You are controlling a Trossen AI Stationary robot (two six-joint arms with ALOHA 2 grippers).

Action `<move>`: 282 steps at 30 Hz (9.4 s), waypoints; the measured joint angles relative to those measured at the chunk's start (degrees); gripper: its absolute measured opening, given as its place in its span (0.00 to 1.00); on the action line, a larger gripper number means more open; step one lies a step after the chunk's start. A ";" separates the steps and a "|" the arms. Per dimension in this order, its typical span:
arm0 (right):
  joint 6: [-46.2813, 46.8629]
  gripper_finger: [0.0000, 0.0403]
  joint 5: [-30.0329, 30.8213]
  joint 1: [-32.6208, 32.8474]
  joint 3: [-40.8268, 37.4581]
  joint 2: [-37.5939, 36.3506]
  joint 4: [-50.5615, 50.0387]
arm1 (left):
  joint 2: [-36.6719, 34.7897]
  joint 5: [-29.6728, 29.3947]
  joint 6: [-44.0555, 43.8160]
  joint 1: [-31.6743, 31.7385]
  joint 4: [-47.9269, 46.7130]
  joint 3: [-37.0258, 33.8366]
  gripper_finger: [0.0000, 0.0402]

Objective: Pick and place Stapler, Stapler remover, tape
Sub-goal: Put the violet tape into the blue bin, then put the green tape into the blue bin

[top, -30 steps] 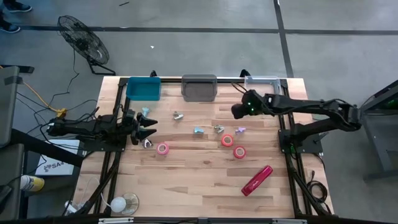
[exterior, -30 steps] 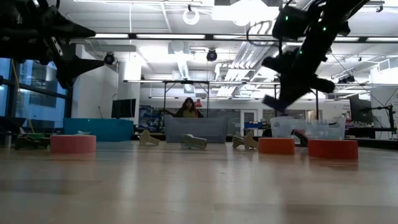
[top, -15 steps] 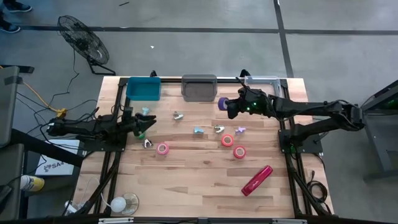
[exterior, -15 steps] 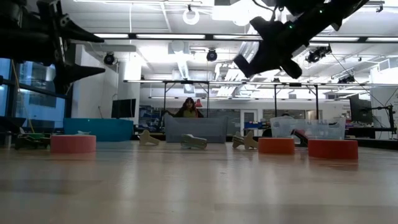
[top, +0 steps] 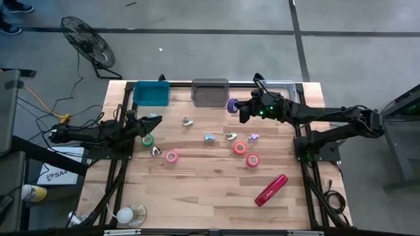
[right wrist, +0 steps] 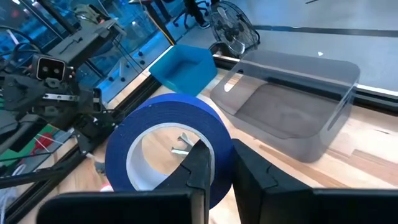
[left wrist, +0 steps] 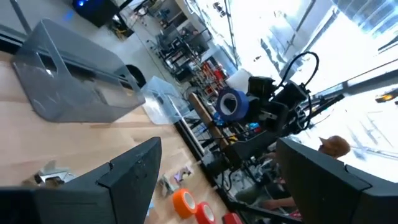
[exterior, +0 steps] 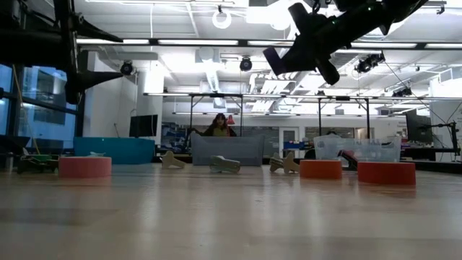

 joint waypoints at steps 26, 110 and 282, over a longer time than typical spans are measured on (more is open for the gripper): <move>-1.79 0.08 -5.24 0.34 1.60 1.84 10.79 | 11.37 6.64 5.89 0.00 13.33 1.89 0.78; -10.83 0.47 -23.63 2.86 34.77 14.90 -12.25 | 68.46 17.17 23.77 -0.06 6.53 56.41 0.10; -12.09 0.52 -11.45 -0.66 34.82 10.32 -32.54 | 73.40 34.19 -18.11 23.10 -69.60 39.45 0.48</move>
